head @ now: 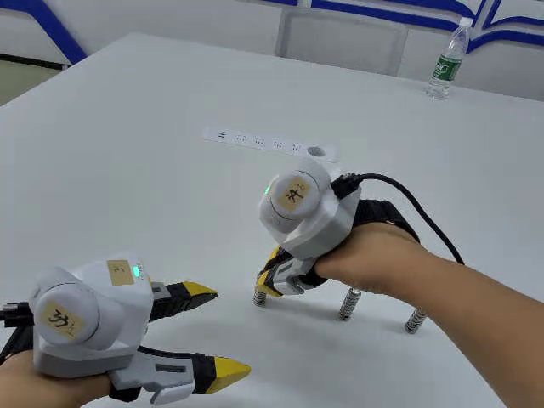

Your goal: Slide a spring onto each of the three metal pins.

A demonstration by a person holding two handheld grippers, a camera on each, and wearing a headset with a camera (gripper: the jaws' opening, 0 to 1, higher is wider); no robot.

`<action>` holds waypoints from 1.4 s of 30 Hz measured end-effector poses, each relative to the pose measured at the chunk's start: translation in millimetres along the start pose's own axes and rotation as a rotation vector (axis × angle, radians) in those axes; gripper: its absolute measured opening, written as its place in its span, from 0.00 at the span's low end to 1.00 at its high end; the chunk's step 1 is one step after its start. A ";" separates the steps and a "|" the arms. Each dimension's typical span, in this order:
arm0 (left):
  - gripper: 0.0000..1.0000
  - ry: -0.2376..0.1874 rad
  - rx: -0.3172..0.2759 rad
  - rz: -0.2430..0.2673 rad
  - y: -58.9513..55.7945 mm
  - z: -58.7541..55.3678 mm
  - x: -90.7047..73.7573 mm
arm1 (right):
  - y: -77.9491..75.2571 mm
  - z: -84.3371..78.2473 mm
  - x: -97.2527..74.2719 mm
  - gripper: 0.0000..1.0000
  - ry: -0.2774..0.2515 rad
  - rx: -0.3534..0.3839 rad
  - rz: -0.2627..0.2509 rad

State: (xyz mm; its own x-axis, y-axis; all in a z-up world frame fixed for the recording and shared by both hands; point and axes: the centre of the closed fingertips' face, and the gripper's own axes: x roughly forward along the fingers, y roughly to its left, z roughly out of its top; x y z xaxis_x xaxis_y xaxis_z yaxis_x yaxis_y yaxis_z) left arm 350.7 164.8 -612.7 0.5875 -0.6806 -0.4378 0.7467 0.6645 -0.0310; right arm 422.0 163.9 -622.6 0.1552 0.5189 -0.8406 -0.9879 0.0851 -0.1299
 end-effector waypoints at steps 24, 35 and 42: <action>0.62 0.002 0.004 -0.001 0.1 0.3 -0.4 | 11.0 -24.6 -44.6 0.22 -0.130 0.139 -0.050; 0.63 -0.003 0.003 0.000 -0.4 2.5 -1.1 | 26.7 -43.5 -65.3 0.24 -0.198 0.223 -0.062; 0.64 -0.004 -0.002 0.004 -0.6 3.1 -4.9 | 32.9 -57.5 -78.9 0.25 -0.233 0.244 -0.074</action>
State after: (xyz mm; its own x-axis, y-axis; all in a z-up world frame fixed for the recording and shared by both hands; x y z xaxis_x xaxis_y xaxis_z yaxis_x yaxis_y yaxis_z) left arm 348.4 166.8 -607.8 0.5921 -0.6791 -0.4340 0.7434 0.6681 -0.0312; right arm 377.0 76.8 -590.8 0.2510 0.6816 -0.6873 -0.9481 0.3162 -0.0326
